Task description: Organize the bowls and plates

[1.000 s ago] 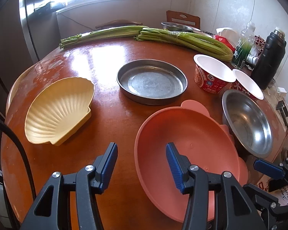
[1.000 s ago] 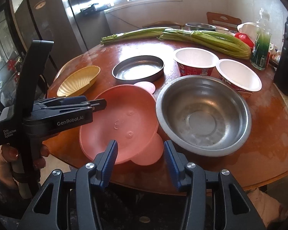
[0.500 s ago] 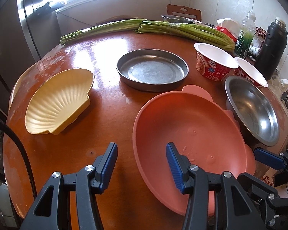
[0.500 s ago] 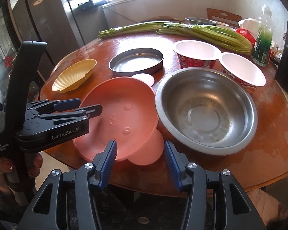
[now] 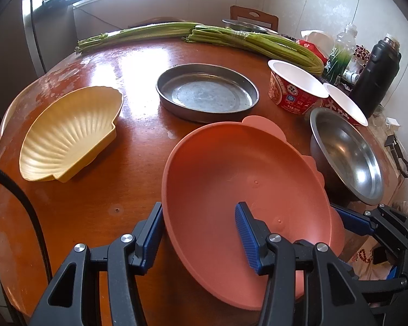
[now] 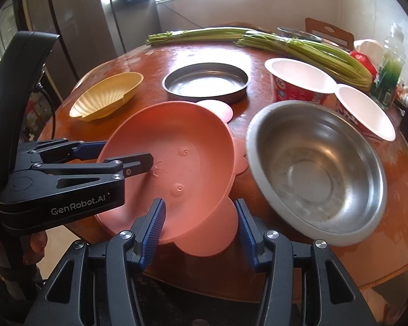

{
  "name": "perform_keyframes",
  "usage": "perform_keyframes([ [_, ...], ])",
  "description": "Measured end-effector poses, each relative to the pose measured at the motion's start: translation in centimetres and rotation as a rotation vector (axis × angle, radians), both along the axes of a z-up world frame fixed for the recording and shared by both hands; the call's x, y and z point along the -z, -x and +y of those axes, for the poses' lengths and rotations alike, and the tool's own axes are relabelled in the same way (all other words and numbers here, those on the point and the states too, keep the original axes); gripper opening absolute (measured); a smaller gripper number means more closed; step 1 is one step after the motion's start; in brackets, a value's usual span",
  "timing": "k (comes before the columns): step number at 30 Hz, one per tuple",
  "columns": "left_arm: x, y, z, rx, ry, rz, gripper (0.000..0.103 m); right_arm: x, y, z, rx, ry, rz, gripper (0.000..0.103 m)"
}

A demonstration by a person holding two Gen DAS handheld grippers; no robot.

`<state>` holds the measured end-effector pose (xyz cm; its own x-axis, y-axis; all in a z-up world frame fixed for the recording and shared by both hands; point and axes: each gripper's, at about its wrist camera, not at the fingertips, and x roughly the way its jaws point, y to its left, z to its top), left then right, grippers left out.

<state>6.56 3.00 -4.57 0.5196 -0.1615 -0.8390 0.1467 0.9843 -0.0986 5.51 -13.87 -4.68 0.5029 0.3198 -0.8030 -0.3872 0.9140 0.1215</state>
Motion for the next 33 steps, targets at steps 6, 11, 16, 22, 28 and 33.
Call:
perform_keyframes([
  [6,-0.1,-0.2,1.6,-0.031,0.025,-0.001,0.052,-0.1,-0.4,1.9,-0.038,0.01,-0.003,0.055],
  [11,-0.5,-0.1,2.5,-0.048,0.046,-0.015,0.052,-0.3,-0.5,3.0,-0.066,0.013,-0.01,0.055],
  [16,-1.0,0.0,3.3,-0.062,0.052,-0.025,0.052,-0.7,-0.4,3.8,-0.074,0.01,-0.017,0.055],
  [22,-2.1,0.3,4.8,-0.088,0.066,-0.054,0.052,-1.5,-0.7,5.1,-0.089,0.0,-0.023,0.055],
  [28,-3.5,-0.1,7.5,-0.139,0.067,-0.088,0.052,-2.5,-1.5,7.8,-0.126,-0.016,-0.039,0.055],
  [33,-4.4,-0.9,9.8,-0.172,0.057,-0.108,0.052,-3.2,-2.6,9.9,-0.141,-0.033,-0.051,0.055],
])
